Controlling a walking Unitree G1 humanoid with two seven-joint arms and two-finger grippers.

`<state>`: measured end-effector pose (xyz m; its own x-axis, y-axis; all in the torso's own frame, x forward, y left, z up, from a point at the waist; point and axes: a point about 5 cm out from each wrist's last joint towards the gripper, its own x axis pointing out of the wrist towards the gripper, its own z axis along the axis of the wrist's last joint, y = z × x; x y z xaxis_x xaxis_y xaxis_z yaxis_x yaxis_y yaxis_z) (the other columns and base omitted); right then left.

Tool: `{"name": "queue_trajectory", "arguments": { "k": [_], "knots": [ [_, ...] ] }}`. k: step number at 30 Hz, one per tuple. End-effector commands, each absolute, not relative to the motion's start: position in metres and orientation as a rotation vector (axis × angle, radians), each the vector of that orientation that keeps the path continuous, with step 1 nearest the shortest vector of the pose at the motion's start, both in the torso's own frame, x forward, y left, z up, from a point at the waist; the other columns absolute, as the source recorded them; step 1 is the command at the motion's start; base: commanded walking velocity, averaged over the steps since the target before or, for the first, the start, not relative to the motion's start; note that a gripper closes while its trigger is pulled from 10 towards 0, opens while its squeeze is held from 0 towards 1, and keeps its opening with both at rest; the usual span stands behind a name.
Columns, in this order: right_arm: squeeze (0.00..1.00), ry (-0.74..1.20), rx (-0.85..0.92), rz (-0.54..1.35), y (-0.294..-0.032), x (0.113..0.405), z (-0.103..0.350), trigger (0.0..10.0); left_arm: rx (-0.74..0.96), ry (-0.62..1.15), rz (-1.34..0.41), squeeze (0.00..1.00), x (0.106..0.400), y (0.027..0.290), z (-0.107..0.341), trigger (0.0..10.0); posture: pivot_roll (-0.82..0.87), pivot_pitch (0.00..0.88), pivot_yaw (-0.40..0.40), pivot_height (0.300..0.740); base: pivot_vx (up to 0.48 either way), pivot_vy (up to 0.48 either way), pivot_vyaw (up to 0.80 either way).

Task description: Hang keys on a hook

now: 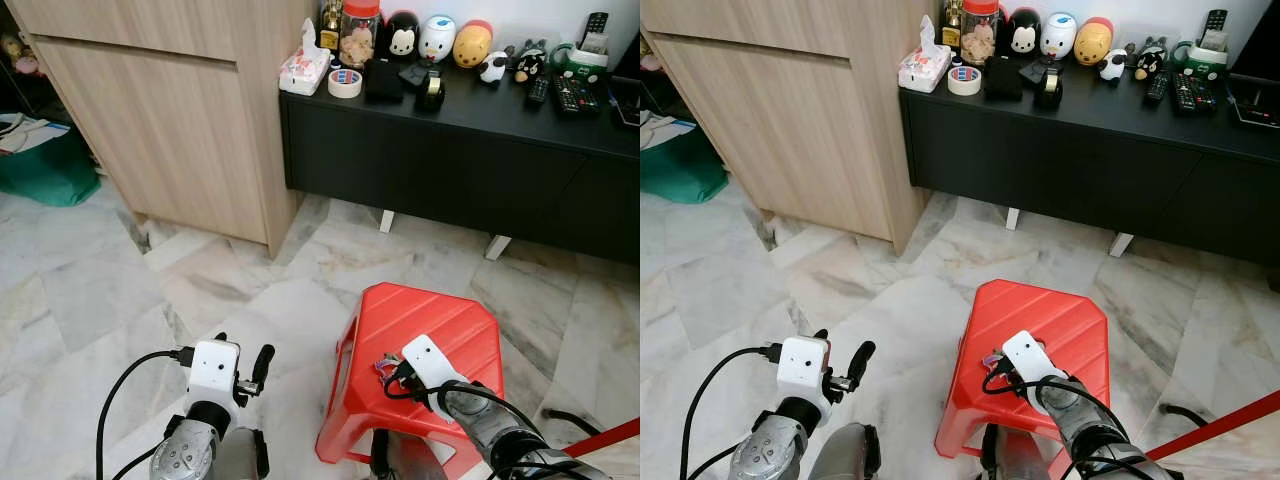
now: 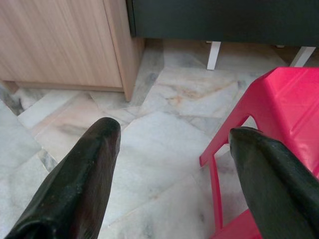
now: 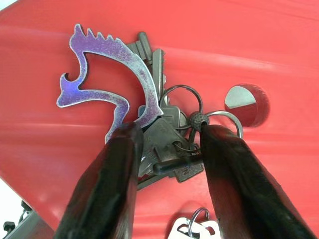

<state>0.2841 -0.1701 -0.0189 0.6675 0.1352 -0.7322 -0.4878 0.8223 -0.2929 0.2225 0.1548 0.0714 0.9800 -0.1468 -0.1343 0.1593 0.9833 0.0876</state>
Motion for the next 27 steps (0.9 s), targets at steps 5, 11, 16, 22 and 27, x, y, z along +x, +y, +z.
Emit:
{"name": "queue_trajectory", "arguments": {
  "k": [5, 11, 16, 22, 27],
  "knots": [
    [0.00, 0.816, -0.504, 0.345, -0.174, 0.277, -0.026, 0.0, 0.101, 0.144, -0.171, 0.00, 0.221, 0.151, 0.069, 10.0, 0.10, 0.157, -0.054, 0.632, 0.000, 0.000, 0.00],
    [0.00, 0.822, -0.486, 0.356, -0.170, 0.275, -0.028, 0.0, 0.104, 0.143, -0.173, 0.00, 0.222, 0.150, 0.069, 10.0, 0.10, 0.152, -0.054, 0.632, 0.000, 0.000, 0.00],
    [0.00, 0.833, -0.459, 0.373, -0.165, 0.272, -0.031, 0.0, 0.106, 0.141, -0.174, 0.00, 0.225, 0.150, 0.068, 10.0, 0.09, 0.144, -0.056, 0.632, 0.000, 0.000, 0.00],
    [0.00, 0.821, -0.365, 0.411, -0.154, 0.272, -0.030, 0.0, 0.107, 0.139, -0.174, 0.00, 0.228, 0.149, 0.068, 10.0, 0.09, 0.135, -0.060, 0.632, 0.000, 0.000, 0.00],
    [0.00, 0.809, -0.318, 0.465, -0.147, 0.272, -0.029, 0.0, 0.107, 0.137, -0.176, 0.00, 0.229, 0.149, 0.068, 10.0, 0.08, 0.128, -0.060, 0.632, 0.000, 0.000, 0.00]
  ]
}}
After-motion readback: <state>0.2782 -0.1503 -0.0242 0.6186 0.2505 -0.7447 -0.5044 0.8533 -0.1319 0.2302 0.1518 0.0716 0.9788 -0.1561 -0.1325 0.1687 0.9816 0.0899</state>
